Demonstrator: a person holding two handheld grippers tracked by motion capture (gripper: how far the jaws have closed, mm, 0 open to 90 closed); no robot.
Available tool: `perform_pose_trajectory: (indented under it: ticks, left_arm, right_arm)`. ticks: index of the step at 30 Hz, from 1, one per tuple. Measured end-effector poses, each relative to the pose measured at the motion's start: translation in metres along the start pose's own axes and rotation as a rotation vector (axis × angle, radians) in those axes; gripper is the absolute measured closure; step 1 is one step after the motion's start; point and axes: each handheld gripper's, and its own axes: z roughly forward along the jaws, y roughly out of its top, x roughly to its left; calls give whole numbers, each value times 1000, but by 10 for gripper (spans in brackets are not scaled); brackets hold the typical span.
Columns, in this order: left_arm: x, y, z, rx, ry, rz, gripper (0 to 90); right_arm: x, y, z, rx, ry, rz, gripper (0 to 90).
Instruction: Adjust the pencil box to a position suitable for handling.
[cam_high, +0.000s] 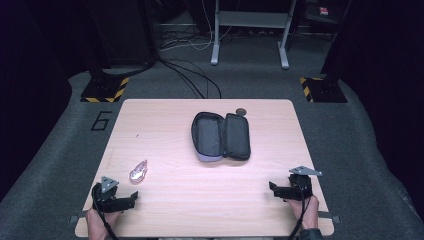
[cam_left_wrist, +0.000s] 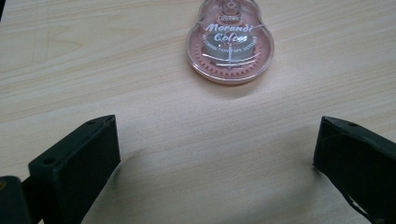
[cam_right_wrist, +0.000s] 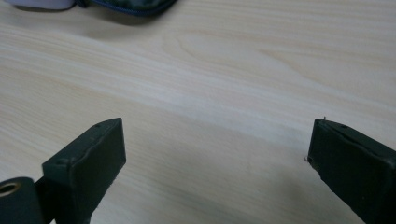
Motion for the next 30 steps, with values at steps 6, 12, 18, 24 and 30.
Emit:
perform_pose_trajectory:
  ticks: [6, 12, 18, 24, 30]
  left_arm:
    - [1, 0, 1, 15, -20, -8, 1]
    - [1, 1, 2, 14, -21, -14, 0]
    - [0, 1, 2, 17, -16, -13, 0]
    - [0, 2, 3, 20, -22, -13, 0]
    - [0, 2, 3, 21, -22, -12, 0]
  right_arm:
    - [23, 26, 8, -26, 42, -20, 64]
    - [47, 52, 26, -49, 81, -39, 91]
    - [69, 82, 44, -52, 105, -42, 137]
    - [92, 114, 65, -42, 104, -72, 172]
    - [104, 131, 87, -17, 95, -68, 221]
